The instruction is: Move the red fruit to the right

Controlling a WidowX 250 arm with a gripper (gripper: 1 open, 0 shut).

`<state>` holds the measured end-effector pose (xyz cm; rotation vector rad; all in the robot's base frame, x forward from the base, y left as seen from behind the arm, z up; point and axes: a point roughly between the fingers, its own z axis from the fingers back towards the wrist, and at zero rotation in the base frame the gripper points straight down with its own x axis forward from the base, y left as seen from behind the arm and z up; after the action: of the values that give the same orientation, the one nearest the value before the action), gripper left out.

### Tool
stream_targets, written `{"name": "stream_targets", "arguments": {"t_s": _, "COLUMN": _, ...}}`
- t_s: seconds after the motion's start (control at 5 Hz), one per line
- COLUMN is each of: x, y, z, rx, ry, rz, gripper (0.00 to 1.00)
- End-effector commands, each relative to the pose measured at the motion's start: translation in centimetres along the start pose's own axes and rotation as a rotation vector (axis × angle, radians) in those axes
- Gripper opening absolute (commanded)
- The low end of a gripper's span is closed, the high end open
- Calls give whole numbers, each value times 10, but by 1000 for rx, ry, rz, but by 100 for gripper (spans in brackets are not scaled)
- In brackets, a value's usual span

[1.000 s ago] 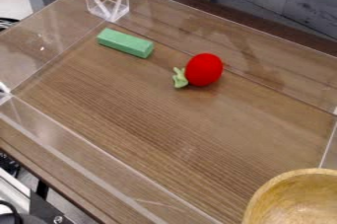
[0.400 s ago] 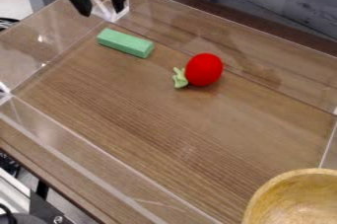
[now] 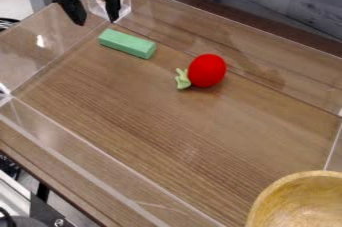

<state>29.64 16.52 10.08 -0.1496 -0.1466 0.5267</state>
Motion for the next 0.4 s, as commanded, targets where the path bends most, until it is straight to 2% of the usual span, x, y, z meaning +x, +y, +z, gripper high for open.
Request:
{"name": "stream_targets", "arguments": {"t_s": 0.0, "x": -1, "y": 2, "z": 32, "rx": 5, "ry": -62, "rz": -68, "gripper": 100}}
{"name": "stream_targets", "arguments": {"t_s": 0.2, "x": 10, "y": 12, "z": 26, "rx": 16, "ry": -59, "rz": -96, "gripper": 100}}
